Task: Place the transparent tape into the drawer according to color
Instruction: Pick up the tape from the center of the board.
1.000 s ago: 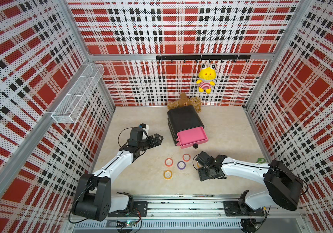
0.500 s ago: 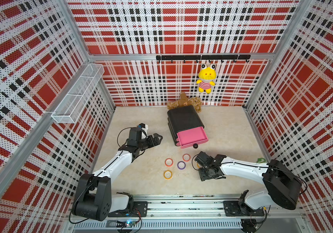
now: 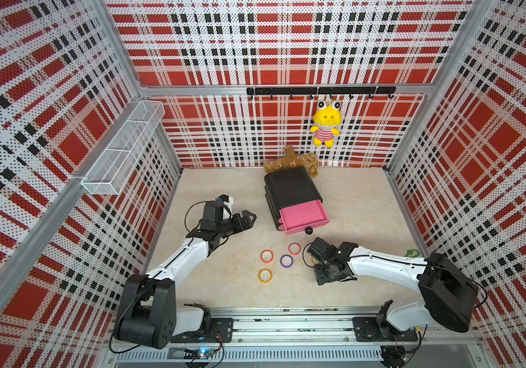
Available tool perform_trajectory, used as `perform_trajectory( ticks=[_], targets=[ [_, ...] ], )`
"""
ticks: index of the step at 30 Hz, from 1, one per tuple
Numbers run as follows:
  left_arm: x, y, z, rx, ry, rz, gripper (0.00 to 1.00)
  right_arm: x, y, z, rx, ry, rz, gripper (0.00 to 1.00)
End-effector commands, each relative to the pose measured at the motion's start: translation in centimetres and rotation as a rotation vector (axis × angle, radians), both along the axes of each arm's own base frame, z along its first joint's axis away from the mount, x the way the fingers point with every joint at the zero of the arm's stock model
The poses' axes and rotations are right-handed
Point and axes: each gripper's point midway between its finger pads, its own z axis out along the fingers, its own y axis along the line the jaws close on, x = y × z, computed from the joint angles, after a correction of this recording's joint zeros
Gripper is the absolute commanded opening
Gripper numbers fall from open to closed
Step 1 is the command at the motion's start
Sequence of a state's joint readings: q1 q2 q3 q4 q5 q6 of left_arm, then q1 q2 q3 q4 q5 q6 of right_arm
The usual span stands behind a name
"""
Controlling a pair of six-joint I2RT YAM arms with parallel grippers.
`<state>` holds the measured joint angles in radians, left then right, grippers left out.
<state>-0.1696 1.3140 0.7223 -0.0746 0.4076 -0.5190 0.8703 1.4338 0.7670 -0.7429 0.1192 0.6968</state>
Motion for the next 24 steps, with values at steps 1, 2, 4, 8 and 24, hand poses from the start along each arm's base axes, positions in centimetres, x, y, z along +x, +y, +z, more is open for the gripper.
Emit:
perform_trajectory(
  ticks=[1,2,4,8,24],
  targets=[
    [0.1,0.2,0.0,-0.005,-0.013,0.003,0.95,0.2,0.0,1.3,0.005,-0.032,-0.002,0.47],
    [0.1,0.2,0.0,-0.006,-0.013,0.005,0.95,0.2,0.0,1.3,0.007,-0.032,-0.006,0.47],
    [0.1,0.2,0.1,-0.005,-0.015,0.004,0.95,0.0,-0.2,1.3,0.009,-0.031,-0.008,0.47],
    [0.0,0.2,0.0,-0.006,-0.013,0.005,0.95,-0.2,-0.4,1.2,0.012,-0.029,-0.014,0.46],
    [0.1,0.1,0.2,-0.012,-0.014,0.002,0.95,0.0,-0.7,5.8,0.057,-0.090,-0.031,0.44]
  ],
)
